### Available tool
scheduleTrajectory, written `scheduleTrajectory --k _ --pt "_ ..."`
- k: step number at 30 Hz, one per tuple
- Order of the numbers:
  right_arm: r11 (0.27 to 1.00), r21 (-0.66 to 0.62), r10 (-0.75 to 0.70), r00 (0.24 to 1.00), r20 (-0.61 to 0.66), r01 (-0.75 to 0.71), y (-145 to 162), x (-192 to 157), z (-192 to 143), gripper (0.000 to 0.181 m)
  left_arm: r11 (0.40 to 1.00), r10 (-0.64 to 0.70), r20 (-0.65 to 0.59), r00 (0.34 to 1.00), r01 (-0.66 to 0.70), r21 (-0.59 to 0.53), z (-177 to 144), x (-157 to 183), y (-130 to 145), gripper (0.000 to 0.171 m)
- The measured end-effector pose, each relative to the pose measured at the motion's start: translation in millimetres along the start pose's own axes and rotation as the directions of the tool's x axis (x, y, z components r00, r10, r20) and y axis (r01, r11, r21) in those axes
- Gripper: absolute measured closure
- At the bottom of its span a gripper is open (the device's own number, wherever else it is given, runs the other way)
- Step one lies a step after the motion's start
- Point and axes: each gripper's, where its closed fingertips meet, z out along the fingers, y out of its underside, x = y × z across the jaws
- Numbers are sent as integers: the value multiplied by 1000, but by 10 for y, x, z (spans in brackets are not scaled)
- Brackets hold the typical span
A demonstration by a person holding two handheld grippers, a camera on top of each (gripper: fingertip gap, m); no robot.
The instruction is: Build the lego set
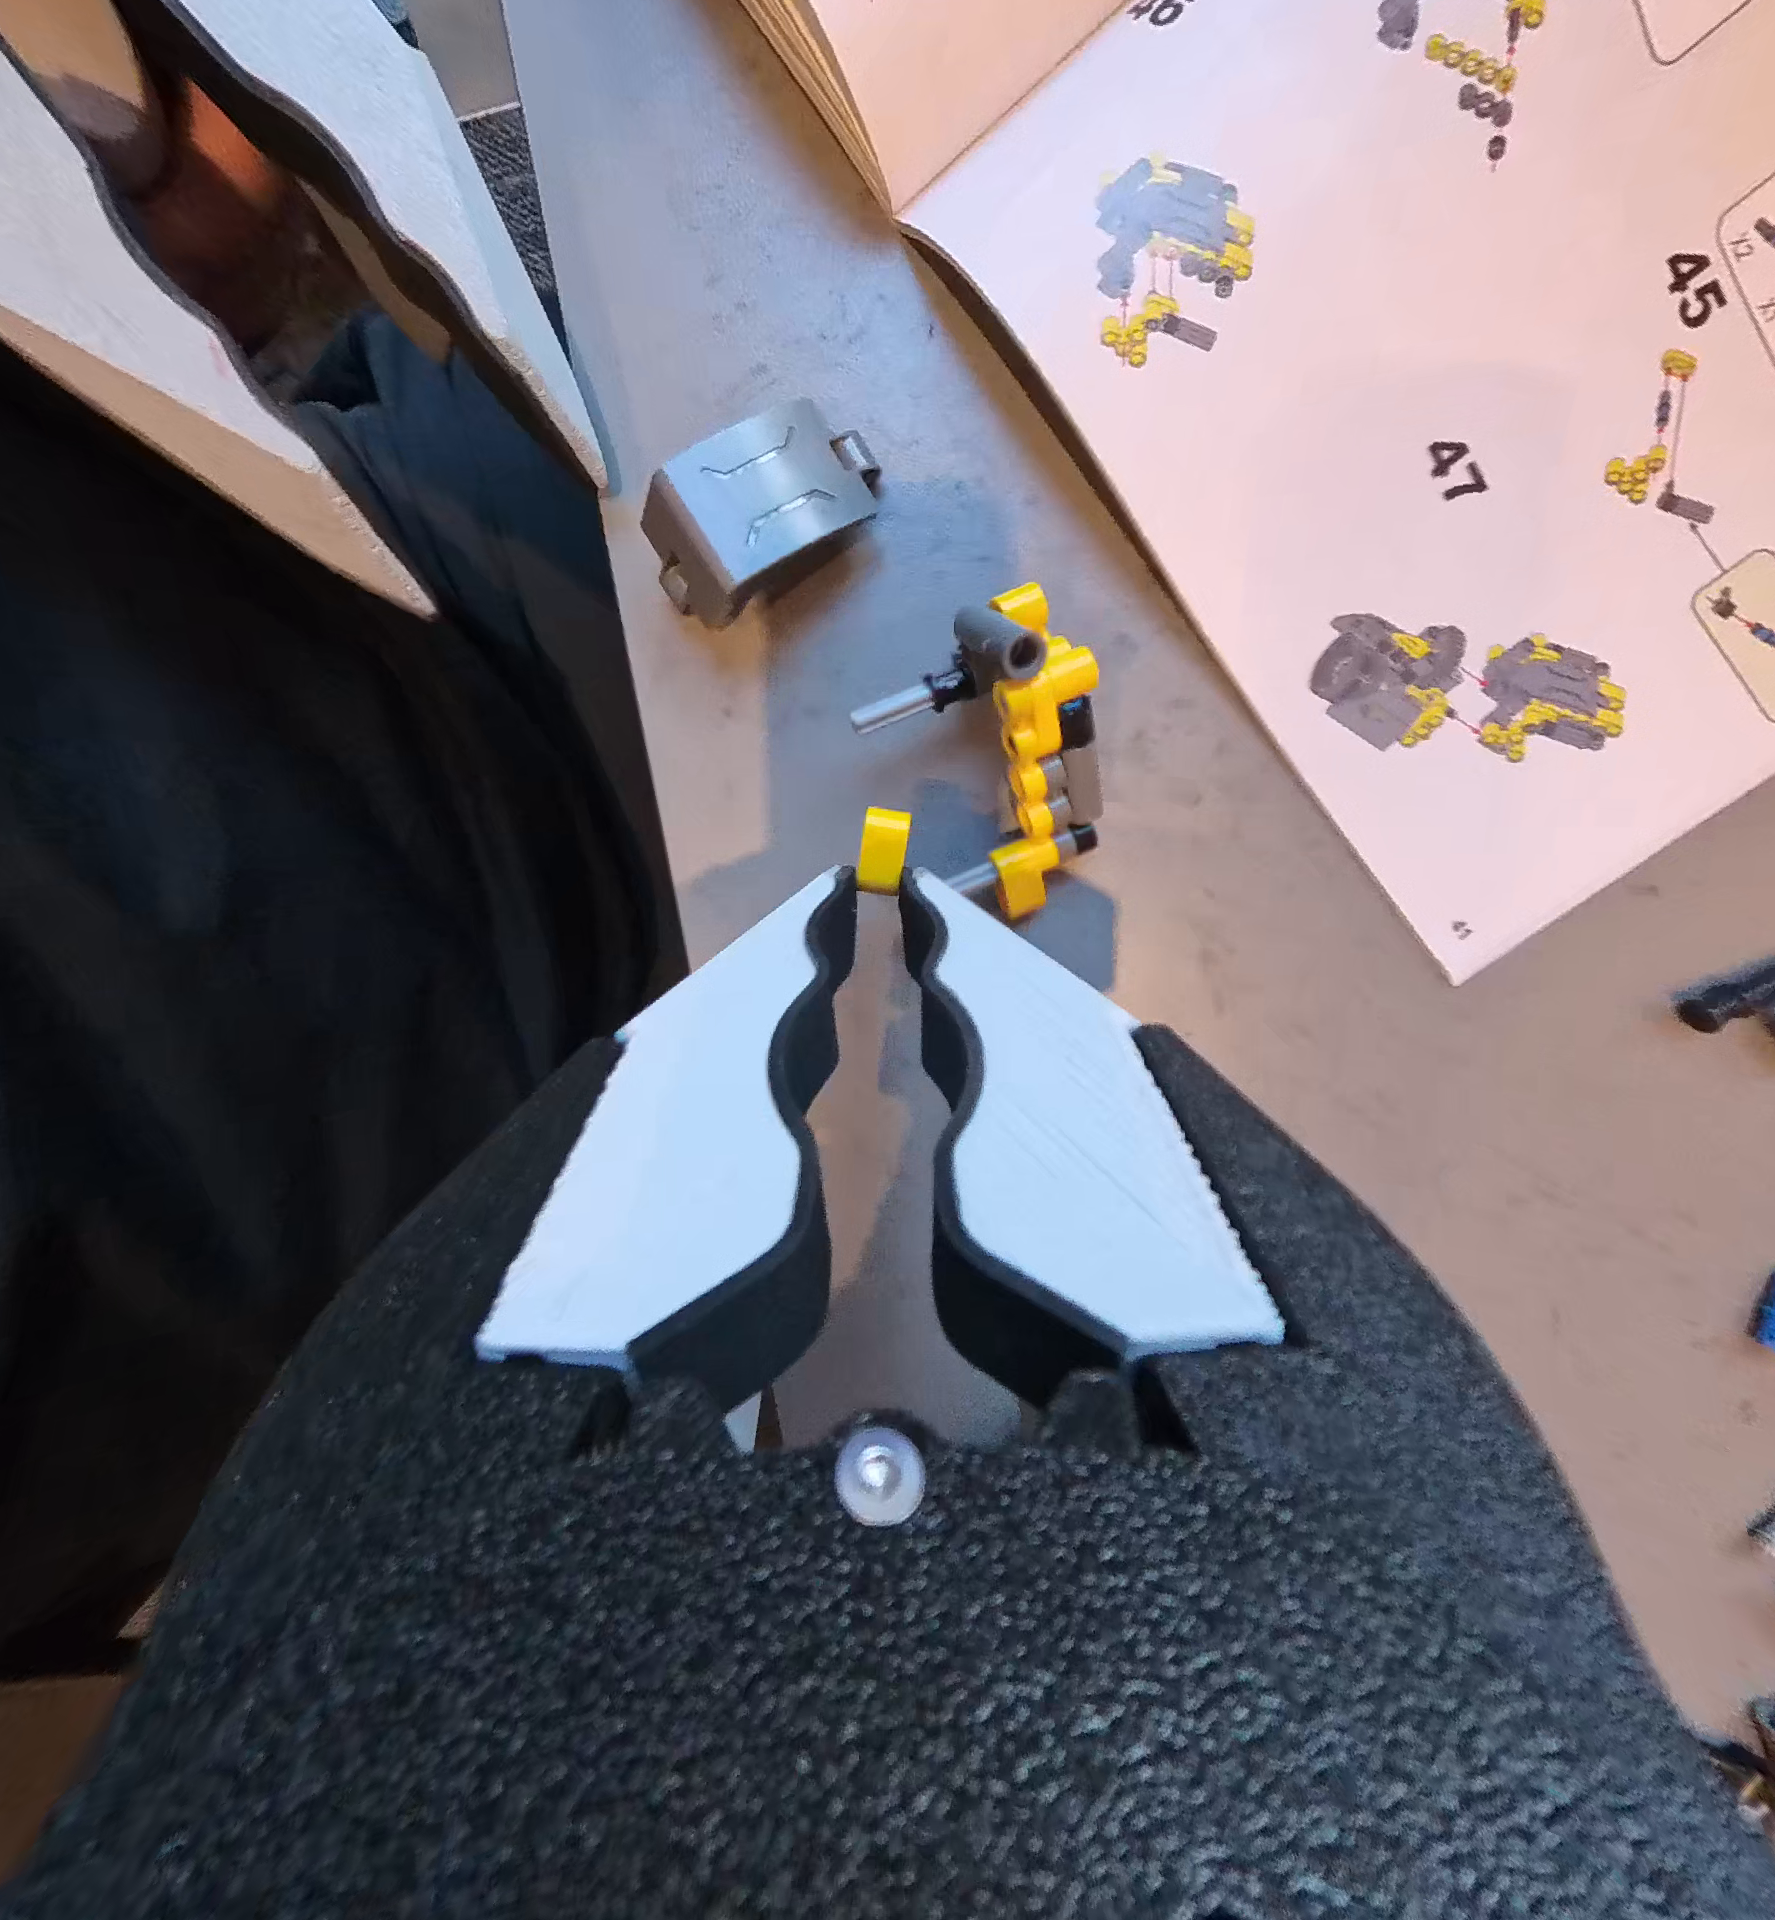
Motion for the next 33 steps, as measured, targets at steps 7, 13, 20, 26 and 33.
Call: scheduleTrajectory --k 7,13,20,26,33 --pt "999 -45 -9 999 -34 8 10 -10 127 174 1000 -8 -8 1000 8 3 -33 25 -14 138" --pt "999 -23 30 999 -31 -30 23 -64 32 174 1000 -21 -26 999 21 7 -55 61 -19 138" --pt "998 -49 42 997 -64 -45 113 -24 116 174 999 -34 -49 998 34 -7 -24 115 12 138" --pt "1000 -16 12 999 -42 -13 -14 -97 182 173 1000 -27 -37 999 26 -5 -26 104 7 139" --pt "1000 -12 10 997 -72 -11 -34 -58 186 171 1000 -14 -32 999 14 -12 -29 115 9 139"
